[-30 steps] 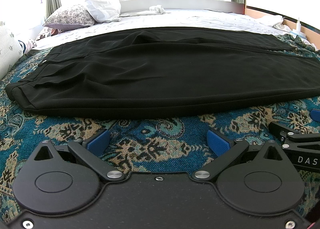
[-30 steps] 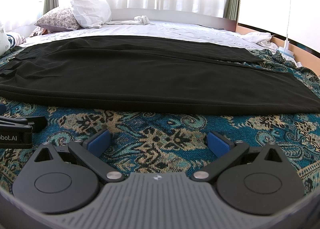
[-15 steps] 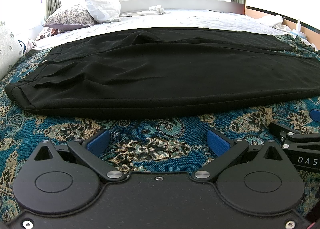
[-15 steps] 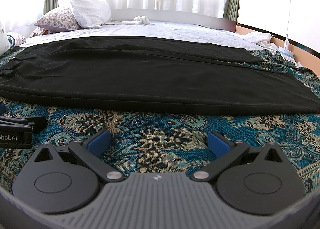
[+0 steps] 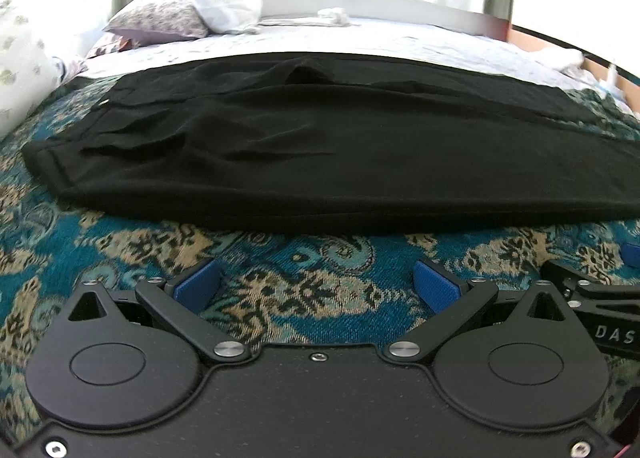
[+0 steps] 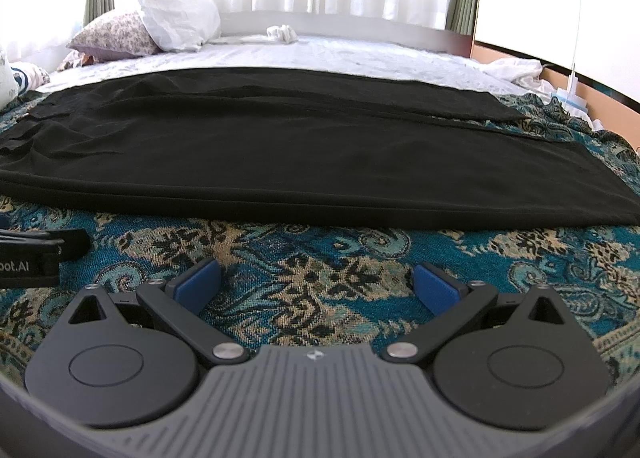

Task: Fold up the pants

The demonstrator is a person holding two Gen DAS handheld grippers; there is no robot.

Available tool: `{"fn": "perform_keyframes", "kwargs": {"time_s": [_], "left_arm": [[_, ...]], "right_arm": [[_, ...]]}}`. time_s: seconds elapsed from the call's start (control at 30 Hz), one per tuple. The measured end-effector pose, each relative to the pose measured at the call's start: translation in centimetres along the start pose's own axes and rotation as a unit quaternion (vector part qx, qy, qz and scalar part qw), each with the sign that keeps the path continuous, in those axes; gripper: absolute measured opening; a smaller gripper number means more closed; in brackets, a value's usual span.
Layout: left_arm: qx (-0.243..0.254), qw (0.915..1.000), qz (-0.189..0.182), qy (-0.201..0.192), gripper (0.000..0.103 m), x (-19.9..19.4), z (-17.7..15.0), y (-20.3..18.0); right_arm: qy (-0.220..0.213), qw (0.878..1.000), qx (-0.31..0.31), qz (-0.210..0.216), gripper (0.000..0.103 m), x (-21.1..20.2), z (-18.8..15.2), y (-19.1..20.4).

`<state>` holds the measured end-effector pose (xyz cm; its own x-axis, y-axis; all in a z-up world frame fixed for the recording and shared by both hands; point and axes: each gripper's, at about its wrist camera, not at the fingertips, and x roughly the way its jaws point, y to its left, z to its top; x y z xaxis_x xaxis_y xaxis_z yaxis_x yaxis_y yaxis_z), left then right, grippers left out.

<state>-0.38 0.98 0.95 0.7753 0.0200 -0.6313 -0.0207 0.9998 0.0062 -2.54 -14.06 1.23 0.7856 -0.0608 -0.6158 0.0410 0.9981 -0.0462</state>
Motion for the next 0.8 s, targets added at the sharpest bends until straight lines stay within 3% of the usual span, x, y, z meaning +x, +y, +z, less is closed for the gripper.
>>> {"fn": "perform_keyframes", "kwargs": {"time_s": [0.13,0.23,0.37,0.47,0.6,0.8], "left_arm": [[-0.001,0.9999,-0.004,0.012,0.103,-0.5,0.8,0.7],[-0.034,0.9994,-0.009,0.007,0.103,-0.3,2.0,2.5],[-0.074,0.9969,0.028,-0.001,0.103,-0.4,4.1,6.9],[-0.09,0.9935,0.069,-0.01,0.103,-0.2,5.7,10.6],[-0.111,0.986,0.123,-0.018,0.103,0.2,7.0,14.9],[-0.204,0.9687,0.139,-0.025,0.103,2.4,7.7,21.2]], "right_arm": [[0.014,1.0,0.02,0.011,0.103,-0.2,1.4,-1.7],[-0.004,1.0,0.027,-0.006,0.103,-1.2,1.8,-3.4],[-0.021,0.997,0.062,-0.036,0.103,-1.6,2.6,-8.5],[-0.029,0.992,0.105,-0.068,0.098,-1.1,3.3,-13.1],[-0.043,0.975,0.184,-0.116,0.089,-0.3,4.0,-20.4],[-0.053,0.932,0.332,-0.139,0.073,0.8,3.0,-30.8]]}}
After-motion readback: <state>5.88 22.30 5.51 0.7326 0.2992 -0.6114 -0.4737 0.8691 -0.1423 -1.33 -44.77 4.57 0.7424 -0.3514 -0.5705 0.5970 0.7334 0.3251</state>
